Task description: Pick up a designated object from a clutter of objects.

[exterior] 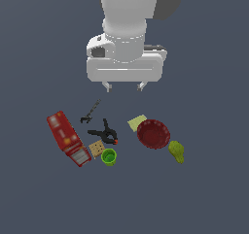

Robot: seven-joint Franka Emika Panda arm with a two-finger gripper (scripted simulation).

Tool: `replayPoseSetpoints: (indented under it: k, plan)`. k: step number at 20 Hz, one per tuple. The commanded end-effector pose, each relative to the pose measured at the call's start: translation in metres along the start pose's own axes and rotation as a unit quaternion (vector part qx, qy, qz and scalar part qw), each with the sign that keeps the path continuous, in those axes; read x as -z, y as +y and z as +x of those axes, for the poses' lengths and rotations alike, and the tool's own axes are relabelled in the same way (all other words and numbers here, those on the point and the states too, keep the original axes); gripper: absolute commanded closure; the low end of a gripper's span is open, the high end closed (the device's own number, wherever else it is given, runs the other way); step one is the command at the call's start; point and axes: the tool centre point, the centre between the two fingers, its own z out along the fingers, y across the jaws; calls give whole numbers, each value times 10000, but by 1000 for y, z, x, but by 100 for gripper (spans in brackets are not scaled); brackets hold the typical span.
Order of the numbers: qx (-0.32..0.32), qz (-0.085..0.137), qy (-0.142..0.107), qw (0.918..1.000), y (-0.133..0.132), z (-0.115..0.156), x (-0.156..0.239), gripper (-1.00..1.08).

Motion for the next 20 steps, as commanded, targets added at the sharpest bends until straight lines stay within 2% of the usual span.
replayPoseSetpoints:
  k: [1,14,20]
  plan:
    - [0,0,0,10000,0,0,0,-92]
    - [33,-47,-69,10000,0,3,-5,-92]
    - [2,-54,-75,10000,-9,11,-14,-92]
